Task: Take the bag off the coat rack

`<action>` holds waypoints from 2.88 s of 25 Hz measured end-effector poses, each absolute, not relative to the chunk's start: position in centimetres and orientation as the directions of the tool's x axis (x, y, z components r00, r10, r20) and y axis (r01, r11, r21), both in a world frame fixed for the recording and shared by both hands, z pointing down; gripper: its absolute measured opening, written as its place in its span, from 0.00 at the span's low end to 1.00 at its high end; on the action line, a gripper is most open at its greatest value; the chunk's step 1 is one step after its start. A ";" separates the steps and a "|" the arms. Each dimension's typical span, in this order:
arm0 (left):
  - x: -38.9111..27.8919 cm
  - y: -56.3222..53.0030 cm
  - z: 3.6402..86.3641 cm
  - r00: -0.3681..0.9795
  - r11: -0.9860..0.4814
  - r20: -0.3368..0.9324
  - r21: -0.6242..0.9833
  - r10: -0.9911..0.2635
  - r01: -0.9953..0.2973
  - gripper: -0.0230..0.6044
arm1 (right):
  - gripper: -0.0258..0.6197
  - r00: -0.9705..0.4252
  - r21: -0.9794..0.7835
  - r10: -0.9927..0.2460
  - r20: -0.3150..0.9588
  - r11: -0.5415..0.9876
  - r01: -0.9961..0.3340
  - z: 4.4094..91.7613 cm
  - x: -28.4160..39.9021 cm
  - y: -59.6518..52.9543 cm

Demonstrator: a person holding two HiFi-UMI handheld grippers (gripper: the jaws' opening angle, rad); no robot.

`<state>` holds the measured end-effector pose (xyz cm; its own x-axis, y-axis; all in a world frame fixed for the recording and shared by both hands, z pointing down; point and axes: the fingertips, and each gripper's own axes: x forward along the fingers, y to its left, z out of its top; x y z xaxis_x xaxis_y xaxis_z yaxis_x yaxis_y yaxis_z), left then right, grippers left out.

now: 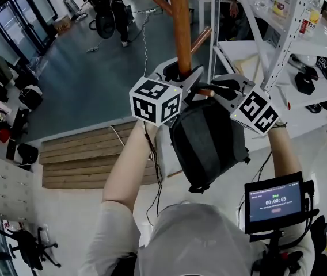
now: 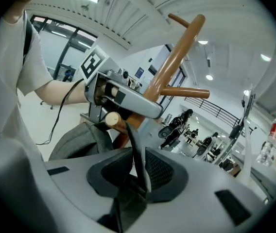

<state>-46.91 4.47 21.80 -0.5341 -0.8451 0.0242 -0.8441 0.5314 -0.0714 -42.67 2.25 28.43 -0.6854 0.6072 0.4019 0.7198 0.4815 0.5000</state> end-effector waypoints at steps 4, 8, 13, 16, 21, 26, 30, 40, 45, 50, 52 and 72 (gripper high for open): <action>-47.1 3.5 22.5 -0.497 0.493 0.061 -0.067 -0.866 -0.867 0.33 | 0.13 -0.671 0.499 0.612 0.420 0.461 0.733 28.9 -43.6 3.1; -47.5 4.0 22.5 -0.502 0.501 0.048 -0.022 -0.864 -0.865 0.22 | 0.13 -0.671 0.505 0.606 0.427 0.456 0.733 28.9 -43.8 3.7; -47.5 3.9 22.6 -0.490 0.491 0.045 -0.002 -0.870 -0.871 0.22 | 0.13 -0.685 0.445 0.594 0.422 0.523 0.727 29.2 -44.0 3.8; -47.5 3.9 22.8 -0.466 0.467 0.043 0.014 -0.884 -0.884 0.22 | 0.12 -0.722 0.422 0.574 0.388 0.585 0.692 29.2 -44.2 3.9; -47.7 3.9 22.6 -0.437 0.438 0.024 0.048 -0.899 -0.898 0.22 | 0.12 -0.762 0.453 0.530 0.371 0.613 0.647 29.1 -44.7 4.1; -47.8 3.2 22.9 -0.437 0.438 0.017 0.053 -0.899 -0.898 0.22 | 0.12 -0.817 0.439 0.494 0.298 0.689 0.576 29.0 -44.9 3.1; -47.7 2.6 23.0 -0.416 0.417 0.016 0.061 -0.909 -0.907 0.23 | 0.12 -0.839 0.418 0.476 0.263 0.728 0.544 28.5 -44.9 2.3; -47.3 1.6 23.3 -0.396 0.396 0.019 0.073 -0.918 -0.915 0.23 | 0.12 -0.870 0.346 0.454 0.193 0.798 0.494 27.2 -44.2 1.0; -47.5 1.8 23.2 -0.406 0.405 0.004 0.080 -0.914 -0.911 0.23 | 0.12 -0.881 0.335 0.449 0.148 0.816 0.471 25.8 -42.9 0.1; -47.5 2.9 22.8 -0.418 0.416 -0.011 0.097 -0.908 -0.904 0.24 | 0.12 -0.877 0.299 0.471 0.089 0.828 0.475 23.4 -40.8 -0.3; -47.5 3.2 22.8 -0.427 0.424 -0.013 0.098 -0.904 -0.900 0.24 | 0.12 -0.876 0.292 0.476 0.075 0.830 0.476 22.9 -39.9 -0.7; -45.0 7.6 22.3 -0.648 0.648 -0.048 -0.123 -0.760 -0.752 0.30 | 0.12 -0.970 0.146 0.242 0.010 0.960 0.240 23.0 -29.6 -12.9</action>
<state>-44.96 7.56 22.29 -0.6478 -0.7603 -0.0484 -0.7515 0.6482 -0.1226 -29.62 -12.87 22.95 -0.9703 0.2416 0.0102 0.2405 0.9595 0.1465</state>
